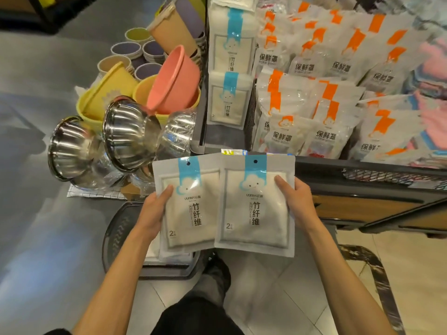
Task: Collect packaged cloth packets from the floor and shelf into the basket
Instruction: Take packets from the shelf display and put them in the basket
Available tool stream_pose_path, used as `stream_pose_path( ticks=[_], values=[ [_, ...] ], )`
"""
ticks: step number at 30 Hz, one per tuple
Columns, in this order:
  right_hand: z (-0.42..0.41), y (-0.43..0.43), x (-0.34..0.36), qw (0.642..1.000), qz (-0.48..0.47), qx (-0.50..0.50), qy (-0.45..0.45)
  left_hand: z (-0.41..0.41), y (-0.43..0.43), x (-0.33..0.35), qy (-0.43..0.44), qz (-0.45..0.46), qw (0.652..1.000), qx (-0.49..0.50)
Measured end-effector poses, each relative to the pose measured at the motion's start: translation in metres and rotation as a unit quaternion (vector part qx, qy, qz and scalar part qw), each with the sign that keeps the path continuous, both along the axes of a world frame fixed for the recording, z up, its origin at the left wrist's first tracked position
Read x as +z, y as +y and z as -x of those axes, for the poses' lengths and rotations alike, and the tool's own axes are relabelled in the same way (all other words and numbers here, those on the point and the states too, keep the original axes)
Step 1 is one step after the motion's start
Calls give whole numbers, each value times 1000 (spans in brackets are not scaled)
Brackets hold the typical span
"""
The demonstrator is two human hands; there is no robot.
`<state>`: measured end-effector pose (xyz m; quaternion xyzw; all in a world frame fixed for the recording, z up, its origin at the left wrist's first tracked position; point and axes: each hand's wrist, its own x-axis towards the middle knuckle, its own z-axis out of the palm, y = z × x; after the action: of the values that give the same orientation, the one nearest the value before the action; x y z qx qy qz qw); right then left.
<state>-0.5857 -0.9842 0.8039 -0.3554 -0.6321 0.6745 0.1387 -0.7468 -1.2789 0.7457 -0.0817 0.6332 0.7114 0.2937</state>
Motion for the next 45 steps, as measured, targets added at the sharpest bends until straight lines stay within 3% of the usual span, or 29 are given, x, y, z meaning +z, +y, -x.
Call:
stream_pose_path(
  ticks=[8, 17, 27, 35, 39, 45],
  values=[
    [87, 40, 19, 1000, 24, 8, 0, 69, 33, 8, -6, -15, 999, 36],
    [183, 75, 33, 998, -28, 45, -15, 132, 67, 7, -14, -27, 999, 42],
    [259, 127, 34, 998, -58, -19, 1, 177, 57, -6, -26, -32, 992, 118],
    [313, 153, 37, 981, -190, 12, 22, 197, 49, -9, -39, -29, 983, 179],
    [346, 143, 15, 974, -220, 52, 3, 205, 61, -6, -36, -35, 982, 182],
    [395, 147, -22, 971, -222, 35, -87, 212, 73, -2, -36, -56, 976, 209]
  ],
)
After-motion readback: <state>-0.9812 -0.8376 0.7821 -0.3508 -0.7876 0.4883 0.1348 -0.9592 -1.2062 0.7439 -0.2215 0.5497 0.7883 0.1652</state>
